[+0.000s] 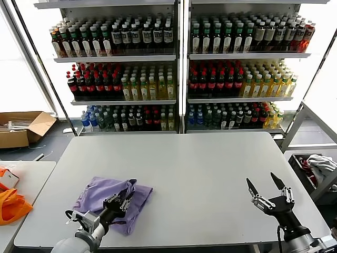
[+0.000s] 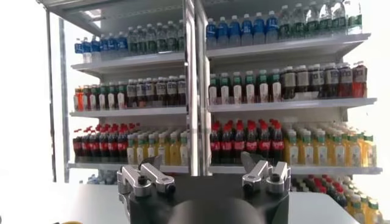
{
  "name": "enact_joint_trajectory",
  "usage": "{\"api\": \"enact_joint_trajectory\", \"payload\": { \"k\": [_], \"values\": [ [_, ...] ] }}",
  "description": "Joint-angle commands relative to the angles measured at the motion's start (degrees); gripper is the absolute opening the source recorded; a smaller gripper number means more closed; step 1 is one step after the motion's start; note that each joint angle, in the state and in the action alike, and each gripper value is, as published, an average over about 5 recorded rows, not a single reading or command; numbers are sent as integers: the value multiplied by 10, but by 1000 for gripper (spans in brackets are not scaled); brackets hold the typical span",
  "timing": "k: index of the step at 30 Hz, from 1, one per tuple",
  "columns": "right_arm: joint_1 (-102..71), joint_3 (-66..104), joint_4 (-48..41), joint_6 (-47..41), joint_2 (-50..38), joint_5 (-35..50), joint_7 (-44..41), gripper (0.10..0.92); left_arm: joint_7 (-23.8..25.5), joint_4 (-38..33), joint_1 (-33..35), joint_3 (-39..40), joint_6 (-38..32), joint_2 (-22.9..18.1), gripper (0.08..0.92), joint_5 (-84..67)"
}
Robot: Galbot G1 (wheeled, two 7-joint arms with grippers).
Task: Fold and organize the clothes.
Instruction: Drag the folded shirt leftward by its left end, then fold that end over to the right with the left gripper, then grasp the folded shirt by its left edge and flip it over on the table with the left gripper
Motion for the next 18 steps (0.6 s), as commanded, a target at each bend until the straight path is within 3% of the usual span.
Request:
{"api": "enact_joint_trajectory", "payload": {
  "k": [1, 8, 18],
  "values": [
    [2, 0, -2, 1, 0, 0, 0, 823, 5, -71, 44, -20, 20, -7, 372, -12],
    [-1, -1, -2, 4, 1, 2, 0, 823, 7, -130, 71, -109, 29, 19, 571, -32],
    [0, -17, -1, 3, -1, 0, -1, 823, -46, 32, -19, -233, 86, 87, 811, -292]
  ]
}}
